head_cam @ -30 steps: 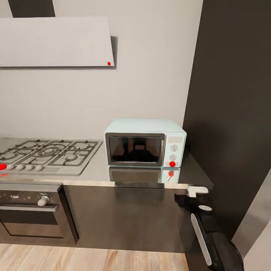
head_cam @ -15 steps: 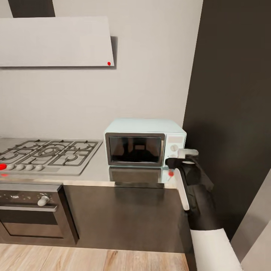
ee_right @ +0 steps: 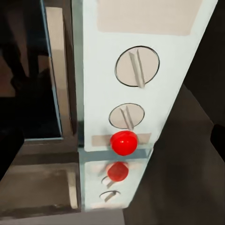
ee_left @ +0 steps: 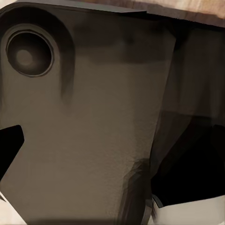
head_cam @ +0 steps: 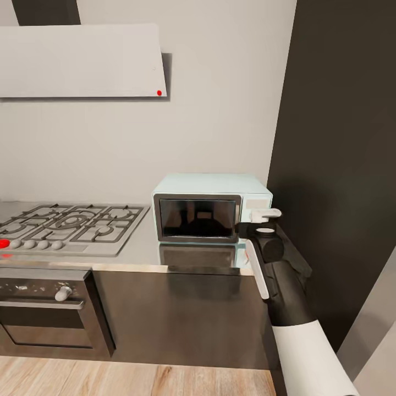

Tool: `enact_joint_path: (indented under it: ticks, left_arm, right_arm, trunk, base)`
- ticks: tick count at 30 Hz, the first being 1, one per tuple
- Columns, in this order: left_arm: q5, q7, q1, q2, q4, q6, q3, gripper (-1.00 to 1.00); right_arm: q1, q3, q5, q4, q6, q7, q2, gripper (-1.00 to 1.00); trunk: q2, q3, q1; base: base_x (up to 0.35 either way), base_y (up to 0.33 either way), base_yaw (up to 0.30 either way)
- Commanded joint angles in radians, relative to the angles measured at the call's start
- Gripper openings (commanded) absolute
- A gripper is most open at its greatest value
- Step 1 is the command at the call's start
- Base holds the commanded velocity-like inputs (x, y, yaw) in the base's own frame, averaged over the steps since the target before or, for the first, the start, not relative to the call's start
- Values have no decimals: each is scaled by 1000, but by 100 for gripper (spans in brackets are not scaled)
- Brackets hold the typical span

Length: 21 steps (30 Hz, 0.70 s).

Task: In the kitchen, take the popcorn bag from the countertop, put it into the microwave, and heat it until the popcorn is cooked so the cooked popcorn ends up inside the bag.

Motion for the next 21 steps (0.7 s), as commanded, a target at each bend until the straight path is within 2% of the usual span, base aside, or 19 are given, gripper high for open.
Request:
enact_joint_path:
  ticks: [1, 6, 16, 21]
  left_arm:
    - [8, 0, 0, 0, 0, -1, 0, 100]
    - [7, 0, 0, -1, 0, -2, -1, 100]
    - [7, 0, 0, -1, 0, 0, -2, 100]
    - [7, 0, 0, -2, 0, -1, -1, 100]
  right_arm:
    - [-1, 2, 1, 0, 7, -3, 0, 100]
    - [-1, 3, 2, 0, 10, -3, 0, 100]
    - [-1, 2, 1, 0, 11, -2, 0, 100]
    - [-1, 1, -7, 3, 11, 2, 0, 100]
  trunk:
    - [-1, -1, 0]
    - [-1, -1, 0]
    - [-1, -1, 0]
    - [-1, -1, 0]
  base:
    - [0, 0, 0]
    - [16, 23, 0]
    - [145, 241, 0]
    - [60, 82, 0]
